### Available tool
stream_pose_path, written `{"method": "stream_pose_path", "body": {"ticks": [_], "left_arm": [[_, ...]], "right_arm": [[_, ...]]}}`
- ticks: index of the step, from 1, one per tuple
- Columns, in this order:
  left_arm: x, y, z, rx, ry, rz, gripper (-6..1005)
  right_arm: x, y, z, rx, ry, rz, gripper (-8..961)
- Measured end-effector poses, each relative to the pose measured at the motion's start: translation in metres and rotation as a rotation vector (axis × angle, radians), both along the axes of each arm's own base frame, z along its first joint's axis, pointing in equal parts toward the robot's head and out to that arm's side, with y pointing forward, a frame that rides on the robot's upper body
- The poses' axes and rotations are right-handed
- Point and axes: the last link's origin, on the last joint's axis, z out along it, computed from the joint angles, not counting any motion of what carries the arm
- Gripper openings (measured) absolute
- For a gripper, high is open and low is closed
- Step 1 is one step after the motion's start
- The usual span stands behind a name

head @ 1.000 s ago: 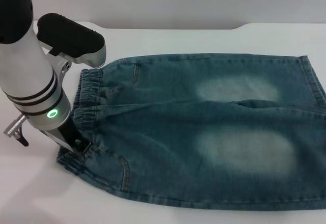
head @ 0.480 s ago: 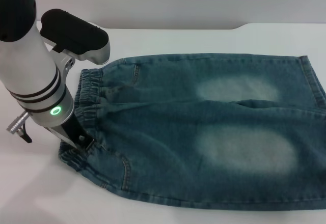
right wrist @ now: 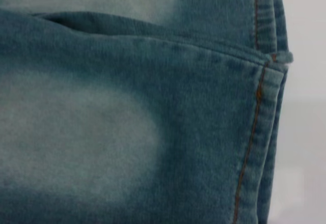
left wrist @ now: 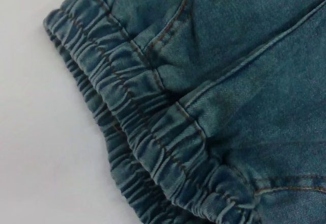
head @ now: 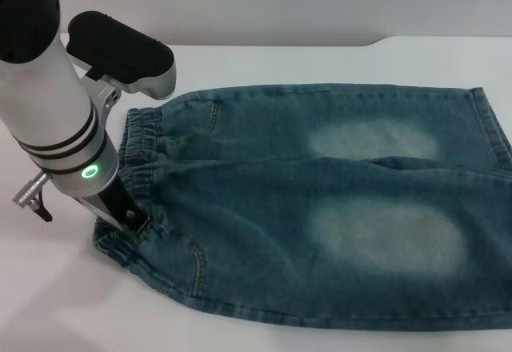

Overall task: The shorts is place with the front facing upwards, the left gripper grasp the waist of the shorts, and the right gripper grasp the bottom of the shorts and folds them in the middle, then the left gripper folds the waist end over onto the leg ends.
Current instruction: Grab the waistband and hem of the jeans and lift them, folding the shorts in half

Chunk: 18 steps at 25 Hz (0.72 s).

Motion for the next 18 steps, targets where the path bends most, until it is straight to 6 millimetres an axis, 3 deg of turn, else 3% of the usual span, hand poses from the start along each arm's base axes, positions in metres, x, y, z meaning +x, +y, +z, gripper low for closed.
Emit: {"method": "stream_pose_path", "body": {"ticks": [18], "left_arm": [[0.000,-0.001,-0.002,-0.014,-0.002,-0.006,55]], "right_arm": [[0.010,0.001,-0.017,-0.027,0.049,-0.021,688]]}}
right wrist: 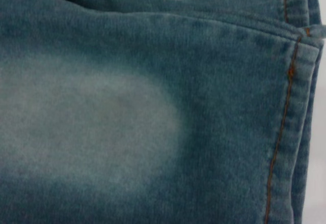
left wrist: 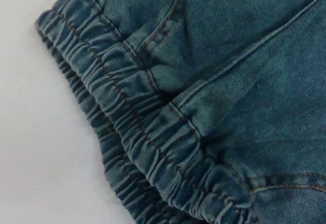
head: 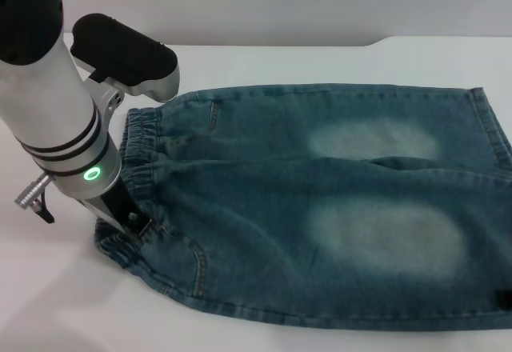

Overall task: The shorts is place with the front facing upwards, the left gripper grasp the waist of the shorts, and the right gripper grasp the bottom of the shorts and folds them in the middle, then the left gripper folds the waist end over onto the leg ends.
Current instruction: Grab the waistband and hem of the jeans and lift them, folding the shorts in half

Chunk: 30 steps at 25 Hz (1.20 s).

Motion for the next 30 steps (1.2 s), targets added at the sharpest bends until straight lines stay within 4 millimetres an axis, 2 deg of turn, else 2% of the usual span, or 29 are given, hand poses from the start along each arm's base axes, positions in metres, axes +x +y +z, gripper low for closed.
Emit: {"method": "stream_pose_path", "body": {"ticks": [14,25,30], "left_arm": [[0.0028,0.0013,-0.0004,-0.003,-0.002,-0.009,60],[0.0031,0.0028,0.0002,0.003,-0.002,-0.016,64],[0.0012,0.0028,-0.0002,0.009,-0.008,-0.015,66]], "right_arm": [[-0.0013,-0.0029,-0.0007,-0.034,0.037,0.030,658],[-0.0072,-0.0035,-0.0051,-0.071,0.071,0.058,199],[-0.0083,-0.0035,-0.0050,-0.075,0.074,0.064,33]]}}
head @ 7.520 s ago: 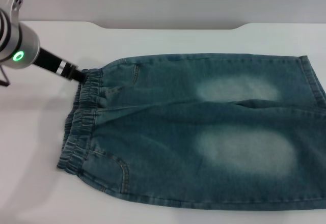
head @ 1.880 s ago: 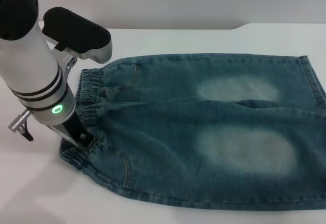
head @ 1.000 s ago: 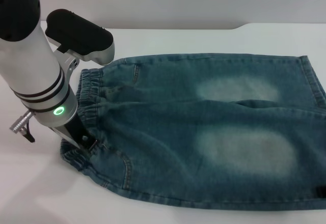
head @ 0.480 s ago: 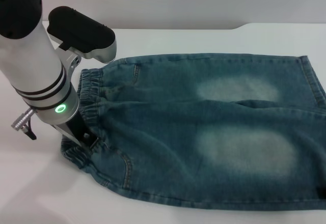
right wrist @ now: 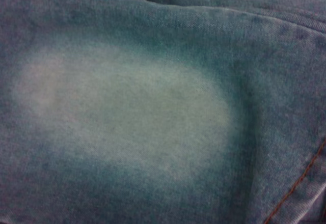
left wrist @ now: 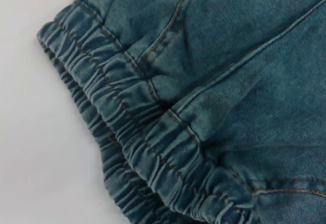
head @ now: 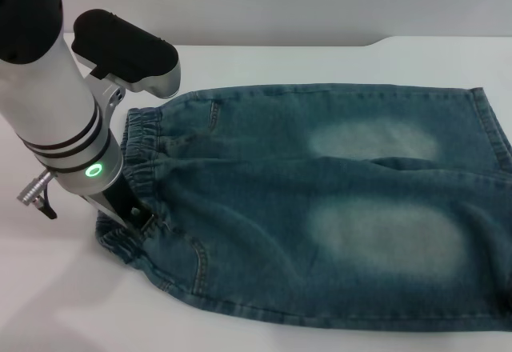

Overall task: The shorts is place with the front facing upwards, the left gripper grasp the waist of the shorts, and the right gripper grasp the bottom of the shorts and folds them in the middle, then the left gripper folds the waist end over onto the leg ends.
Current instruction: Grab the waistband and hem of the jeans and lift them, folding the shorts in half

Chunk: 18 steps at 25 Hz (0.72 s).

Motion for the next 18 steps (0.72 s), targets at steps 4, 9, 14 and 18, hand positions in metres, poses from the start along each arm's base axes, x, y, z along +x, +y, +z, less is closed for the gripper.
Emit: {"method": "stream_pose_path", "body": {"ticks": [4,9,14,18], "left_arm": [[-0.001,0.000,0.001,0.010,-0.007,0.001,67],[0.000,0.002,0.005,0.046,-0.032,-0.021,69],[-0.004,0.010,0.015,0.123,-0.061,-0.036,70],[-0.006,0.016,0.023,0.192,-0.104,-0.055,72]], "right_arm": [[-0.004,0.001,0.000,0.003,0.023,0.013,32],[-0.016,0.007,0.013,0.062,0.023,0.073,31],[-0.038,0.018,0.038,0.176,0.004,0.187,34],[-0.042,0.028,0.057,0.257,0.031,0.233,35]]}}
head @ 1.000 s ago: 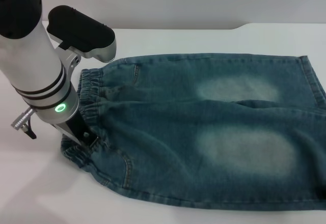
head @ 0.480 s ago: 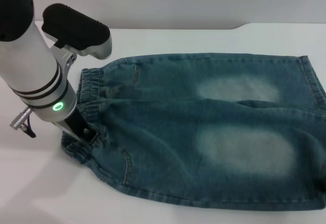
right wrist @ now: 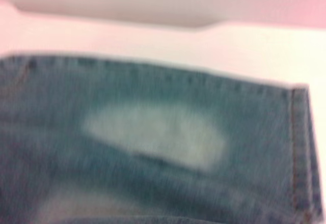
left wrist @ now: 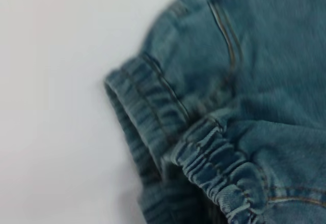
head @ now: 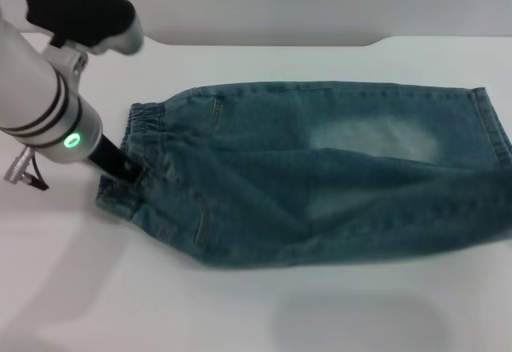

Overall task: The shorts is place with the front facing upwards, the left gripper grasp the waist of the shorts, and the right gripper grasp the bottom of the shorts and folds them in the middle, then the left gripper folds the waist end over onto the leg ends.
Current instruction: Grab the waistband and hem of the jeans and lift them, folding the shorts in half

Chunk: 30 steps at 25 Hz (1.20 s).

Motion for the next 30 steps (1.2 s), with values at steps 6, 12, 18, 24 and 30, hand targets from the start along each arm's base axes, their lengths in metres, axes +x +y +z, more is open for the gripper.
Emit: {"method": "stream_pose_path", "body": {"ticks": [6,12,18,24,30], "left_arm": [[-0.001,0.009,0.013,0.095,-0.057,-0.045,74],[-0.001,0.015,0.017,0.150,-0.090,-0.087,76],[0.002,0.023,0.017,0.212,-0.132,-0.141,78],[0.001,0.036,0.009,0.268,-0.176,-0.200,80],[-0.003,0.039,-0.002,0.268,-0.197,-0.213,82]], "right_arm": [[-0.001,0.010,0.020,0.112,0.008,0.080,38],[0.005,0.013,0.031,0.225,-0.028,0.138,40],[0.012,0.020,0.036,0.347,-0.043,0.181,43],[0.022,0.031,0.028,0.426,-0.065,0.223,45],[0.037,0.044,0.014,0.469,-0.084,0.240,48]]}}
